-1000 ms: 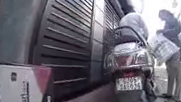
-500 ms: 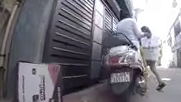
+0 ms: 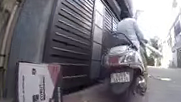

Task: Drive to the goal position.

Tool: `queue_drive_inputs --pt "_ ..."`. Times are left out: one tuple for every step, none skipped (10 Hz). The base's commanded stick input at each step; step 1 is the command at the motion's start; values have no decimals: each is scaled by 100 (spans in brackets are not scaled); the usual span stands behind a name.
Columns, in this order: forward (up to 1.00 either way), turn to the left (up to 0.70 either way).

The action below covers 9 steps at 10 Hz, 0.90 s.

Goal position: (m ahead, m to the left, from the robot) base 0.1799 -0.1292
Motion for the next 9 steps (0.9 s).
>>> queue_drive_inputs --pt "0 -66" --pt "0 -70" --pt "0 -70" --pt "0 -70" --pt "0 -70" --pt "0 -70" --pt "0 -70" --pt "0 -70" --pt "0 -70"
